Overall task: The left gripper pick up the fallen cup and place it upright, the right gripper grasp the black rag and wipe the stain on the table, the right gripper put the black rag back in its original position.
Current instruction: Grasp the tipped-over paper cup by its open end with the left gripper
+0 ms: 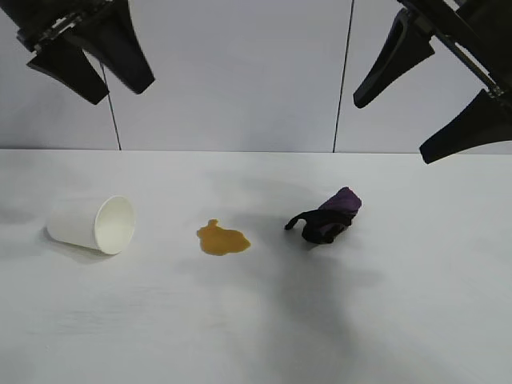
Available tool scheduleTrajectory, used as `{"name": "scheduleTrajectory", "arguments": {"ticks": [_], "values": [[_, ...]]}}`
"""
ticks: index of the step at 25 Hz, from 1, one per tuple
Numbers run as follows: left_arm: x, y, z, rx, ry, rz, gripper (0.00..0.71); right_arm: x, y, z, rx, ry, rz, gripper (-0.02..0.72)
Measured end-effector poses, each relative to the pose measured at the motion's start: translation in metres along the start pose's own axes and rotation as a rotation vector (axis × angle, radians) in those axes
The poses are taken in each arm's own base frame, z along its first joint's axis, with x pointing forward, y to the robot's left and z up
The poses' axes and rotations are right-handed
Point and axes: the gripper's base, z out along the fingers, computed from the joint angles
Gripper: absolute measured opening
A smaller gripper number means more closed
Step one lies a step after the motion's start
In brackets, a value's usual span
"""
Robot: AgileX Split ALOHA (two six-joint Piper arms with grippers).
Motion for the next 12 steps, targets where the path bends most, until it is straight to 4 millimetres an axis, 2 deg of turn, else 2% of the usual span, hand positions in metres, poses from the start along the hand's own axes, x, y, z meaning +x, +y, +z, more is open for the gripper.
{"name": "scheduleTrajectory", "arguments": {"ticks": [4,12], "values": [[0.0023,-0.0036,0.0051,-0.053,0.116,0.281,0.689,-0.0003,-0.0001,0.0,0.001,-0.003,0.0,0.568],[-0.0057,0.0006,0.0086,-0.176,0.141,0.589,0.689,-0.0025,-0.0005,0.0,0.006,-0.028,0.0,0.568]]}}
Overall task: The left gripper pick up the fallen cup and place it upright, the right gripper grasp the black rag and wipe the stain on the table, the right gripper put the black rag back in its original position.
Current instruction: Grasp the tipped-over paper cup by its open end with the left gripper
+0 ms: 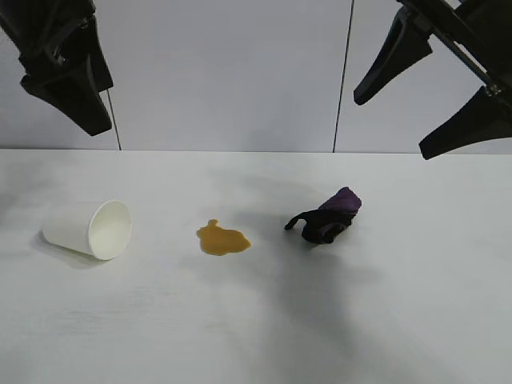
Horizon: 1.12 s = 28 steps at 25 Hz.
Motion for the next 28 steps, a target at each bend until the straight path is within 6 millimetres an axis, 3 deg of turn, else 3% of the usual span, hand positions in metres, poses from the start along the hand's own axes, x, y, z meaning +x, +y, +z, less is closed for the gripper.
{"name": "scheduleTrajectory", "arguments": {"ticks": [7,16,23,28], "values": [[0.003,-0.01,0.02,0.017,0.14,0.239,0.689,-0.001,0.0,0.0,0.002,-0.009,0.0,0.568],[0.011,-0.003,0.074,0.067,0.17,0.311,0.687,-0.002,0.0,0.0,0.005,-0.022,0.0,0.568],[0.014,-0.004,0.082,0.103,0.178,0.437,0.643,-0.003,-0.001,0.0,0.007,-0.035,0.0,0.568],[0.026,-0.016,0.095,0.144,0.211,0.466,0.632,-0.004,-0.001,0.0,0.009,-0.041,0.0,0.568]]}}
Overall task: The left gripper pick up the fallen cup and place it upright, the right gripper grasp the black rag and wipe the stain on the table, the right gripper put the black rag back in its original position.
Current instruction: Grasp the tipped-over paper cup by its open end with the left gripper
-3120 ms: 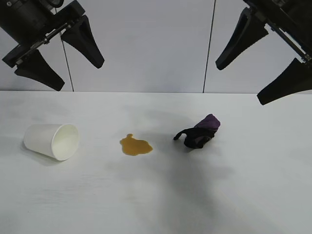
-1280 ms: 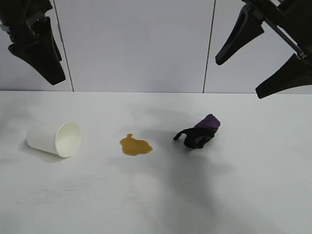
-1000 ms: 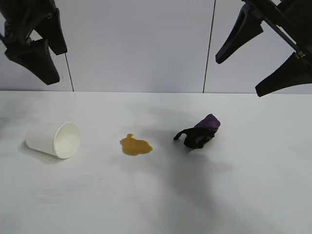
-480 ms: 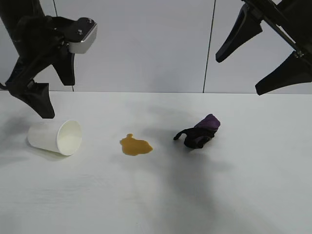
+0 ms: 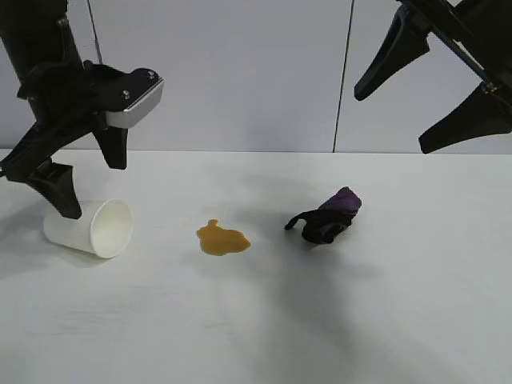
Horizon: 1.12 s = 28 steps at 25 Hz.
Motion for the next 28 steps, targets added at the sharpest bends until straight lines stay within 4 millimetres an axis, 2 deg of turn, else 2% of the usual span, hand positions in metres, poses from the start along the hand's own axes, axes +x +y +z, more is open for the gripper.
{"name": "scheduleTrajectory", "arguments": {"ticks": [3,10,18,28], "values": [[0.003,-0.006,0.009,0.005,0.038,0.029,0.632,0.0,0.0,0.0,0.0,0.0,0.0,0.568],[0.004,-0.004,0.011,-0.028,0.048,0.009,0.632,0.0,0.0,0.0,0.0,-0.001,0.0,0.568],[0.005,-0.005,0.029,0.016,0.046,-0.005,0.632,0.0,0.0,0.0,0.0,-0.001,0.0,0.568],[-0.009,-0.002,0.048,0.005,0.04,0.02,0.632,-0.001,0.0,0.0,0.002,-0.009,0.0,0.568]]}}
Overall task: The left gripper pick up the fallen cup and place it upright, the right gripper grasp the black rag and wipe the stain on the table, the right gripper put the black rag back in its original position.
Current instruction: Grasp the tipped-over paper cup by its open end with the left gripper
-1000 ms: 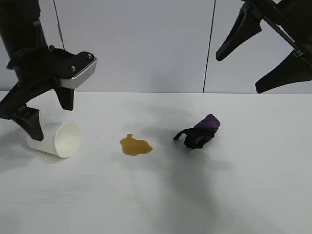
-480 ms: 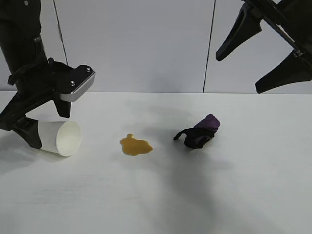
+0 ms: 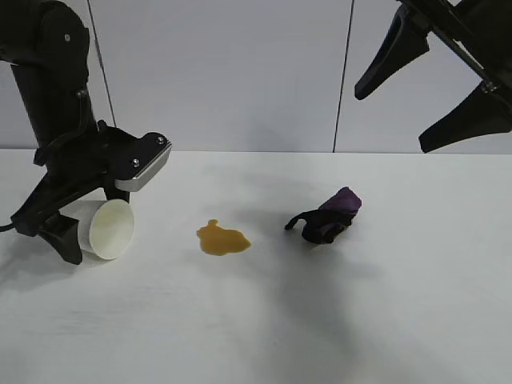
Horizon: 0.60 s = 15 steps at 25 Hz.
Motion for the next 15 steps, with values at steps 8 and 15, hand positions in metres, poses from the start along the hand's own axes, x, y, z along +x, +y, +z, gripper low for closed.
{"name": "scheduleTrajectory", "arguments": {"ticks": [8,15], "values": [[0.0004,0.0022,0.0,-0.025,0.004,-0.04,0.632,-0.0009,-0.0002,0.0,0.002,-0.009,0.0,0.568],[0.0004,0.0022,0.0,-0.025,0.004,-0.041,0.533,-0.0011,-0.0002,0.0,0.003,-0.012,0.0,0.568]]}}
